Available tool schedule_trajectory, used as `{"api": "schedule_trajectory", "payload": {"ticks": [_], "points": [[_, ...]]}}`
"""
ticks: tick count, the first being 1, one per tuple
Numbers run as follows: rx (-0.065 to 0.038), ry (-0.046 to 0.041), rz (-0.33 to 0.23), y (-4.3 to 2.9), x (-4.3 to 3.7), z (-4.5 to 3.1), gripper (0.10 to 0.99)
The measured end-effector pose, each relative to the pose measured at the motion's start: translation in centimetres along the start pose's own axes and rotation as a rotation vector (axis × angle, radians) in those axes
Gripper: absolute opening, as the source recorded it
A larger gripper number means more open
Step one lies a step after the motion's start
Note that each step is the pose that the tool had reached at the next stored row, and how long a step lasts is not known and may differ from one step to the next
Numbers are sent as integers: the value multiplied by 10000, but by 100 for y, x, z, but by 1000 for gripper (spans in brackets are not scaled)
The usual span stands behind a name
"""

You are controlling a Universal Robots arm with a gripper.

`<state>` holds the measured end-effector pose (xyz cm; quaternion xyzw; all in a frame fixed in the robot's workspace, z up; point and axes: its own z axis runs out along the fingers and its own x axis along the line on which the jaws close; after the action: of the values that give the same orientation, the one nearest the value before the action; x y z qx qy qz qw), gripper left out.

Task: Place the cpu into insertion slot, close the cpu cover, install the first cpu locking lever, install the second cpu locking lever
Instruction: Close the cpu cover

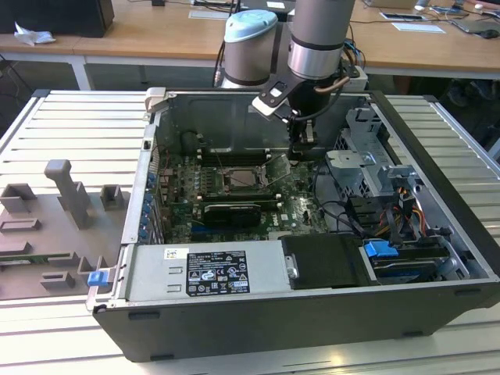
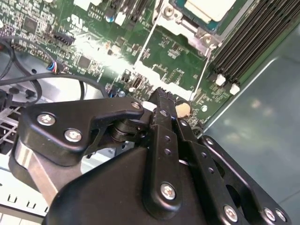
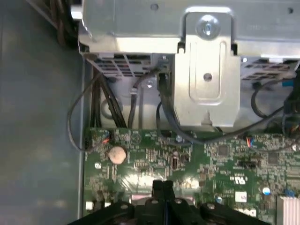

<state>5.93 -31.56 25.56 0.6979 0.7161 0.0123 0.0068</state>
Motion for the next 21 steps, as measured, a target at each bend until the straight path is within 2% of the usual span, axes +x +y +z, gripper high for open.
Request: {"api": "schedule_trajectory", "payload": {"ticks": [7, 12, 14, 21], "points": [[1, -17, -3, 95, 8, 43, 106], [4, -21, -4, 99, 8, 114, 106], [10, -21, -4, 88, 8, 116, 106], [9, -19, -4, -30, 11, 113, 106]]}}
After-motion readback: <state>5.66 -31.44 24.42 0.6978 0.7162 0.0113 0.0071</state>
